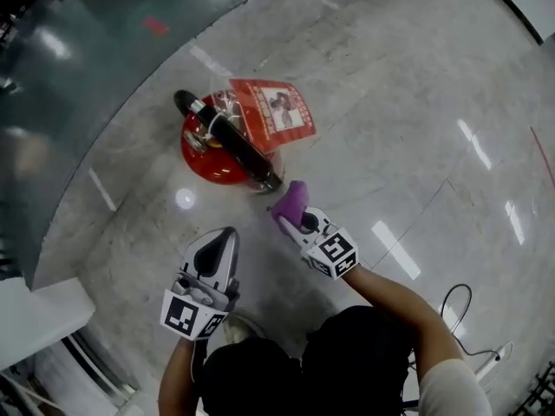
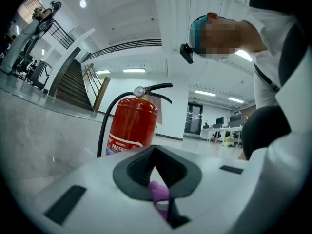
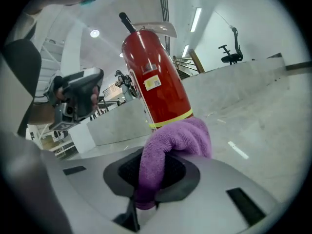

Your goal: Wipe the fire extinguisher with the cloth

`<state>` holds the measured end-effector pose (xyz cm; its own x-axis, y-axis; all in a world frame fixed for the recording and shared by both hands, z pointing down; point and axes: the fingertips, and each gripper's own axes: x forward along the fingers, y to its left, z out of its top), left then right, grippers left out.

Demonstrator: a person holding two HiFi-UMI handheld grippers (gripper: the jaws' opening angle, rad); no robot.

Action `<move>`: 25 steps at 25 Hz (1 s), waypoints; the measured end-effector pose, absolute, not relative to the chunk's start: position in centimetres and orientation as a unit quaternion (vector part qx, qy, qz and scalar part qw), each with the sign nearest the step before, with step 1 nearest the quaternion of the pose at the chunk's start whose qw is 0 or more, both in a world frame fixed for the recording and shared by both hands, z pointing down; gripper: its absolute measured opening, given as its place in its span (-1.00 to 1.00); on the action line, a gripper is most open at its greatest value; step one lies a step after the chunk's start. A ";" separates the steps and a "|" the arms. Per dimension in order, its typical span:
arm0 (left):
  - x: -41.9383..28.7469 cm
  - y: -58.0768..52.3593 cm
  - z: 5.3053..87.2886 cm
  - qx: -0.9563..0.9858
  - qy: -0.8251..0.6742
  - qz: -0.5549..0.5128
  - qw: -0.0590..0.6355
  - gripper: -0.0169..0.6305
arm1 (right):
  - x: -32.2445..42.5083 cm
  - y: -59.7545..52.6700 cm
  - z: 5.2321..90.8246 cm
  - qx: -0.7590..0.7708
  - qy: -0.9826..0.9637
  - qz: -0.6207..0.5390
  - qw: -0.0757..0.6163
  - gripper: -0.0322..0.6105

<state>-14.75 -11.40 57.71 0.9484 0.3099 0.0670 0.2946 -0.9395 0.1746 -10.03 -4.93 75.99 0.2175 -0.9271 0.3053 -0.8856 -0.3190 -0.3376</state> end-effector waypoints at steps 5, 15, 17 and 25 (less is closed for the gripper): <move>-17.4 -10.6 57.9 0.980 0.163 0.088 0.078 -0.93 | -10.2 -6.9 79.2 -0.794 0.547 -0.262 0.044 -0.73; -18.4 -11.0 57.2 0.981 0.155 0.064 0.095 -0.93 | -7.9 -8.4 81.7 -0.816 0.519 -0.254 0.015 -0.73; -18.4 -11.1 57.2 0.981 0.155 0.063 0.096 -0.93 | -7.7 -8.8 81.6 -0.816 0.521 -0.250 0.011 -0.73; -18.1 -12.3 56.7 0.986 0.129 0.051 0.093 -0.93 | -8.2 -9.6 78.9 -0.807 0.540 -0.239 0.004 -0.73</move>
<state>-18.11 -12.34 56.68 0.9615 0.2639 0.0760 0.2450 -0.9493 0.1968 -8.24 -9.56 78.95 0.3027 -0.8735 0.3812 -0.8693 -0.4171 -0.2654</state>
